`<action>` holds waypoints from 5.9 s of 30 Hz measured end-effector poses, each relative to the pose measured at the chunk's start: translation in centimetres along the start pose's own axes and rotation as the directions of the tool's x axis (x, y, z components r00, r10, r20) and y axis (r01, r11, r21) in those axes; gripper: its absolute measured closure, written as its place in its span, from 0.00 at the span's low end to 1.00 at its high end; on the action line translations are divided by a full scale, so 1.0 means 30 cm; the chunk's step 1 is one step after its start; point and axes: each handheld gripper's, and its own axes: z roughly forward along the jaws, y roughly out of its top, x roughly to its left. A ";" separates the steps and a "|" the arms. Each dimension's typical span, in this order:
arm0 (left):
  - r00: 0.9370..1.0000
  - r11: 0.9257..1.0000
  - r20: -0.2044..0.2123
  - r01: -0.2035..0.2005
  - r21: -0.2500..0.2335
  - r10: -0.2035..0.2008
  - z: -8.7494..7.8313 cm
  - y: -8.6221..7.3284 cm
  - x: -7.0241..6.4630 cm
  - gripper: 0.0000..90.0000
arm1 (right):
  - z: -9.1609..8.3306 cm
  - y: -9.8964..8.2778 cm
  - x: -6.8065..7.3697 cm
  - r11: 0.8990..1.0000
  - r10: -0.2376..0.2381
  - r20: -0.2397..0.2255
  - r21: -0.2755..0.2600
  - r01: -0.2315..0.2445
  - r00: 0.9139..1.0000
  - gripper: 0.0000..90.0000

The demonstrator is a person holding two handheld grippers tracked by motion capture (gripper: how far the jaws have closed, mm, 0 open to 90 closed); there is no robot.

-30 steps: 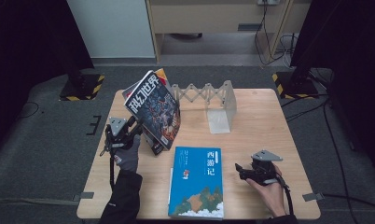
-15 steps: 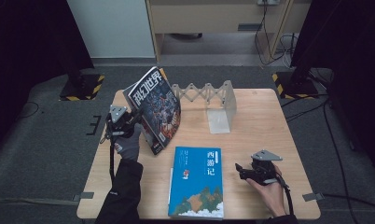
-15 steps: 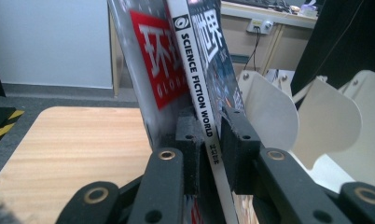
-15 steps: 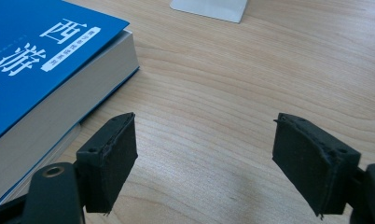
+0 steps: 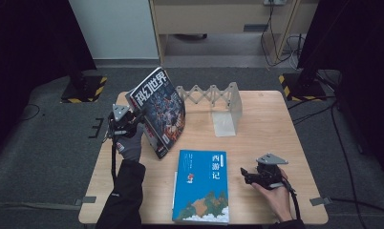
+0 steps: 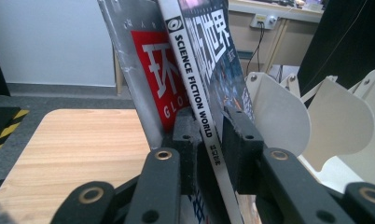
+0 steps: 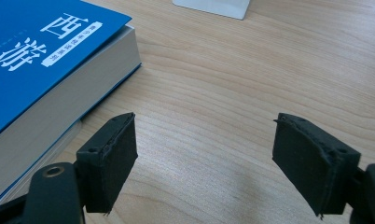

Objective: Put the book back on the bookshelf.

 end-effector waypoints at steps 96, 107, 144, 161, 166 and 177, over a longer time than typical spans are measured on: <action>0.863 0.912 0.496 -0.126 0.391 -0.093 -0.182 -0.484 -0.252 0.26 | 0.070 0.045 0.263 0.995 0.088 -0.334 0.075 -0.066 0.938 0.11; 0.850 0.912 0.520 -0.150 0.382 -0.078 -0.186 -0.488 -0.265 0.25 | 0.078 0.054 0.277 0.997 0.063 -0.325 0.058 -0.046 0.944 0.12; 0.868 0.922 0.485 -0.098 0.375 -0.105 -0.192 -0.488 -0.223 0.29 | 0.074 0.064 0.305 0.999 0.050 -0.314 0.023 -0.045 0.948 0.26; 0.887 0.923 0.444 -0.059 0.380 -0.126 -0.073 -0.457 -0.207 0.25 | 0.056 0.046 0.293 0.998 0.047 -0.365 0.057 -0.028 0.930 0.24; 0.885 0.924 0.442 -0.040 0.381 -0.144 -0.053 -0.461 -0.203 0.22 | 0.056 0.048 0.294 0.998 0.049 -0.368 0.065 -0.027 0.929 0.24; 0.907 0.915 0.414 -0.098 0.392 -0.081 -0.087 -0.440 -0.200 0.20 | 0.074 0.057 0.305 0.999 0.027 -0.371 0.040 -0.013 0.928 0.24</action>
